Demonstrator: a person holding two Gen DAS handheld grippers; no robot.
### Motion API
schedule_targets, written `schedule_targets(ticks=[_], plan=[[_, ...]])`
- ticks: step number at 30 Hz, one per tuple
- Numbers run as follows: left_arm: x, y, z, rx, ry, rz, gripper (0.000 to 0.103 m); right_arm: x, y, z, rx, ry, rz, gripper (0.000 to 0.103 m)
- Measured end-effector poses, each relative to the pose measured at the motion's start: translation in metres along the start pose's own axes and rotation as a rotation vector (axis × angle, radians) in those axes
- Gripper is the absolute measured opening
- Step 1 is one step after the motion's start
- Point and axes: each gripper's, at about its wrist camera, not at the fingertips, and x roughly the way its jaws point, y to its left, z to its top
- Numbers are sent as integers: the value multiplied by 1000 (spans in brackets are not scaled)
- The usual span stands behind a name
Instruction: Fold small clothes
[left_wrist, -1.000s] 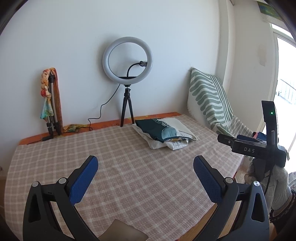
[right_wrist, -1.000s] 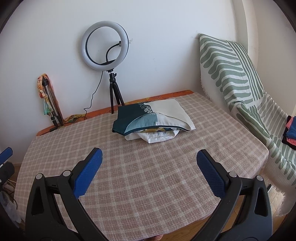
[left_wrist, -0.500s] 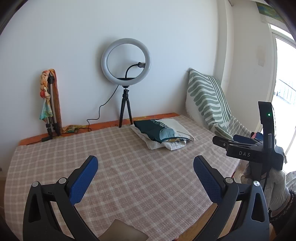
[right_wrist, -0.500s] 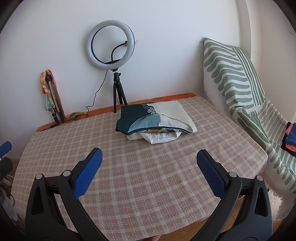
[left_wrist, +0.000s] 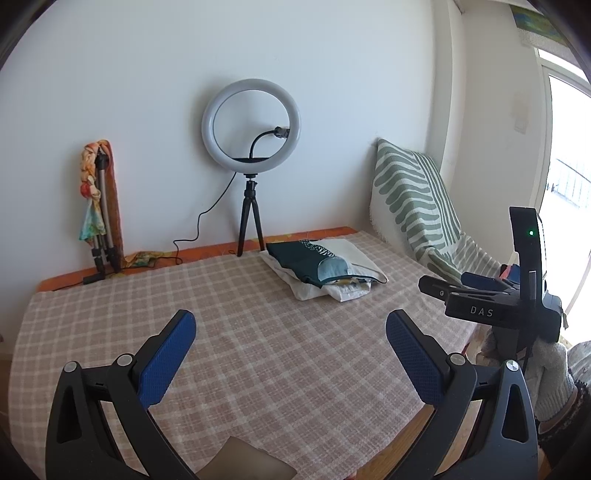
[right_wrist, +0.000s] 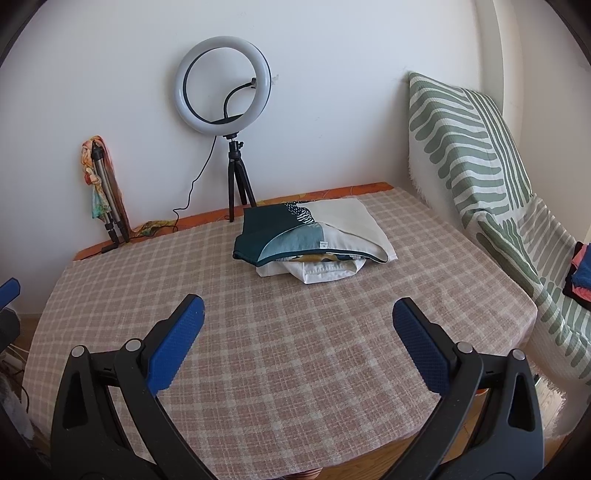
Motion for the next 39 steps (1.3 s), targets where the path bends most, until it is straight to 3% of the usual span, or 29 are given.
schedule_targets(ticks=[39], plan=[[0, 6, -1, 4, 3, 8, 102, 21, 9, -3, -30, 40, 53, 103]])
